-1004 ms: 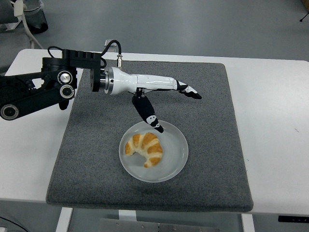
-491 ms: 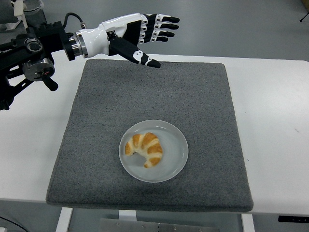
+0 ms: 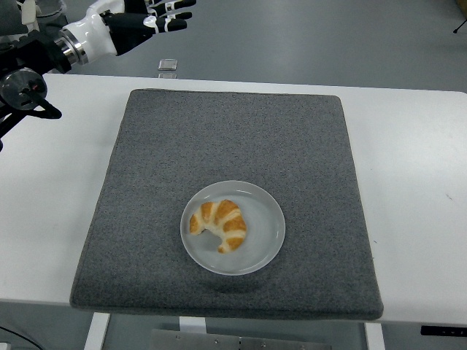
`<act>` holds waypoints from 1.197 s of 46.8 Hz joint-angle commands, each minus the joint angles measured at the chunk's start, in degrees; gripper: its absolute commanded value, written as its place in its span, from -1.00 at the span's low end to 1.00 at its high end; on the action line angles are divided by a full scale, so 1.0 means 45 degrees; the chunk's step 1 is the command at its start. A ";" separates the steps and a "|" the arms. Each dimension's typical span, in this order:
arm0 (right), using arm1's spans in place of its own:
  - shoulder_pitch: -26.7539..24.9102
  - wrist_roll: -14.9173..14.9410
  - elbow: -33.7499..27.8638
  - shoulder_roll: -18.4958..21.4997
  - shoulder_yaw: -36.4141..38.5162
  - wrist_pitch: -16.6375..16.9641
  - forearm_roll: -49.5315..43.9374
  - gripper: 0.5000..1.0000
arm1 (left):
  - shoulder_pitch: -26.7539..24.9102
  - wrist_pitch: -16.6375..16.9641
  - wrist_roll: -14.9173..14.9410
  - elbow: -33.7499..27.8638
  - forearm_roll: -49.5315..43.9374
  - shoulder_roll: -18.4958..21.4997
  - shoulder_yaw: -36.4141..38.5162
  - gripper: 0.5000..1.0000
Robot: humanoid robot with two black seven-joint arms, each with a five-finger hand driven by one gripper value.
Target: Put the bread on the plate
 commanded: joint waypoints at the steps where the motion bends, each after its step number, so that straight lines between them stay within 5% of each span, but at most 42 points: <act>1: 0.0000 -0.0006 0.0000 0.0000 0.0000 -0.0001 0.0000 0.73 | 0.0162 0.0041 -0.0001 0.0352 -0.0759 0.0002 0.0003 0.98; 24: 0.0000 -0.0006 0.0000 0.0000 0.0000 -0.0001 0.0000 0.72 | 0.1880 0.0100 -0.0001 0.1349 -0.4745 -0.0057 -0.0504 0.98; 56: 0.0000 -0.0006 0.0000 0.0000 0.0000 -0.0001 0.0000 0.72 | 0.3170 0.0100 -0.0020 0.1954 -0.4921 -0.0623 -0.1871 0.98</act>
